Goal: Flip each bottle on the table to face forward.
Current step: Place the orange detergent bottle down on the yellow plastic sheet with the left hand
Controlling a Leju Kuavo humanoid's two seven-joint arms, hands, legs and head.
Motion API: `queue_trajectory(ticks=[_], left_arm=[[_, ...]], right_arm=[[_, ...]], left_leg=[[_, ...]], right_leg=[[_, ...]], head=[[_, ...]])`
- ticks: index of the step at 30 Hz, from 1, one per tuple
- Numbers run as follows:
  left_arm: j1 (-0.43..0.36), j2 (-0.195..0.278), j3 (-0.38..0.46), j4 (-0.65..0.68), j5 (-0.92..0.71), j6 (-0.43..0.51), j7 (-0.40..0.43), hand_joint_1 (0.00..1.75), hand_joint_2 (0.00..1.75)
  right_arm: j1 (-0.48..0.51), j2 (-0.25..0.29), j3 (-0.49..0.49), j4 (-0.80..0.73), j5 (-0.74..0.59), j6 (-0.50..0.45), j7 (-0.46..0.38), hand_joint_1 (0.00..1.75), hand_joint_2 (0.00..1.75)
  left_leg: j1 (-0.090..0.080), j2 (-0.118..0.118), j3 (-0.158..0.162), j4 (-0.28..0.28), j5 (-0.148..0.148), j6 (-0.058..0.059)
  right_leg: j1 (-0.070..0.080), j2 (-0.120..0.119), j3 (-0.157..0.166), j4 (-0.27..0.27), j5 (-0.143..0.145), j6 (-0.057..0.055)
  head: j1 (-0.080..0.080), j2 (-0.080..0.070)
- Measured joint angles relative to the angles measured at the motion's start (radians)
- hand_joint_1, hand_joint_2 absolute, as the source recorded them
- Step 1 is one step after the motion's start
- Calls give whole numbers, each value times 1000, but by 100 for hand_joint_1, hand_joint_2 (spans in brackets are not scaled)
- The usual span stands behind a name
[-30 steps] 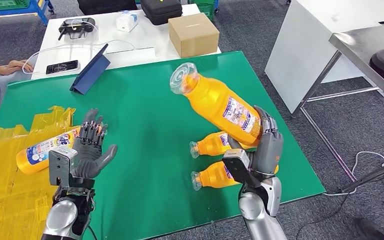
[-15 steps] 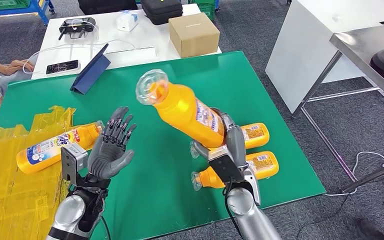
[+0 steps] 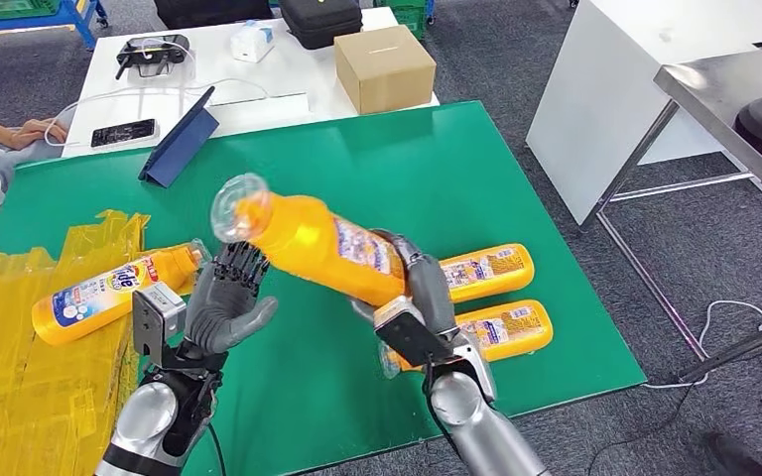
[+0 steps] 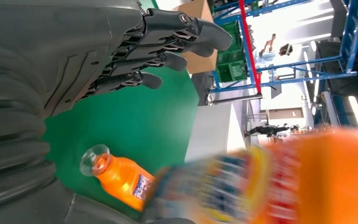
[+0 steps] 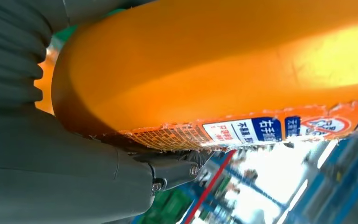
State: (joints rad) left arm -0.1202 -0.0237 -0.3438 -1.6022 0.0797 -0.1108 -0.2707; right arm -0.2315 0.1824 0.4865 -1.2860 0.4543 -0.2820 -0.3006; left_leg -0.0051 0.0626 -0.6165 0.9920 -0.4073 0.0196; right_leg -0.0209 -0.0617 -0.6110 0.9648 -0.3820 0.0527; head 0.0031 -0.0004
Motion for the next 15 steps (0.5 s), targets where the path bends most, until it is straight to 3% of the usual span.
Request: queue_trajectory(ticks=[15], left_arm=[[-31, -1, -21, 16, -28, 41, -13, 0, 175]], right_arm=[[-88, 43, 102, 217, 18, 59, 44, 175, 175]], left_leg=[[0, 0, 0, 0, 1, 0]], right_leg=[[0, 0, 0, 0, 0, 0]], head=[[0, 0]])
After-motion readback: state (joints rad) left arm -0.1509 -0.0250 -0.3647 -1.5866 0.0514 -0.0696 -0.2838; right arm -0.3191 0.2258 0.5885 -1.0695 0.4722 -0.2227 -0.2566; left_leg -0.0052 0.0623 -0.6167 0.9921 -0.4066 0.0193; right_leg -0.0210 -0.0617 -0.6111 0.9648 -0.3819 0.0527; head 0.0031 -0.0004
